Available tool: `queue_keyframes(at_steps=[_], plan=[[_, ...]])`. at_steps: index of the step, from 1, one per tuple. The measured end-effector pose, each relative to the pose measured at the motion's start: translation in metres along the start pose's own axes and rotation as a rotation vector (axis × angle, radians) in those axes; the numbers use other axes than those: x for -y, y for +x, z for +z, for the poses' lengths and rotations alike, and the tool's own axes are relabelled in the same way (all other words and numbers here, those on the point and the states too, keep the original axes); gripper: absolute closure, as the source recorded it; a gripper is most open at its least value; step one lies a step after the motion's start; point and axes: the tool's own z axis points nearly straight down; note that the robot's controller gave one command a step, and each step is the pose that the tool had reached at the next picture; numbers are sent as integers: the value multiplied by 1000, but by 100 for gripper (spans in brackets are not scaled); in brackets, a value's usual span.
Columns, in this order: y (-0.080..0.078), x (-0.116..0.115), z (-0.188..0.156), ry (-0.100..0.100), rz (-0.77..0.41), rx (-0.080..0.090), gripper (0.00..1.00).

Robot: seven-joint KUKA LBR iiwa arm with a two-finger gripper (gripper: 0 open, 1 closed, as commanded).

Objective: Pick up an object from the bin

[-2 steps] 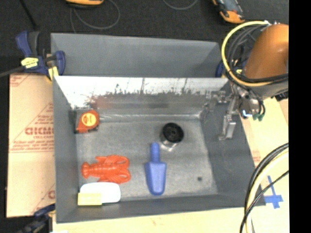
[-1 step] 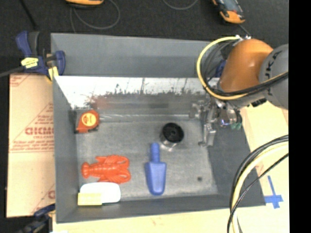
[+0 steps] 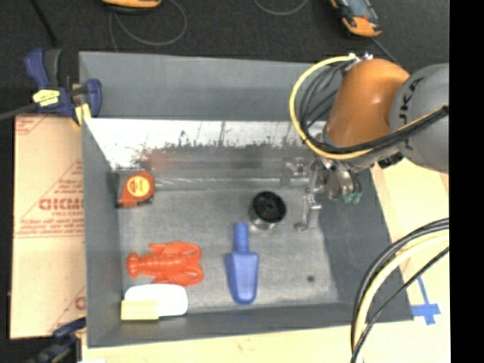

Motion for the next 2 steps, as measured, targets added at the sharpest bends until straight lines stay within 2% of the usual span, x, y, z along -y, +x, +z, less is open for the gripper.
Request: queue_keyframes(at_steps=[1, 2], plan=[[-15, -17, -2, 1, 81, 8, 0], [-24, -30, 60, 3, -67, 7, 0]])
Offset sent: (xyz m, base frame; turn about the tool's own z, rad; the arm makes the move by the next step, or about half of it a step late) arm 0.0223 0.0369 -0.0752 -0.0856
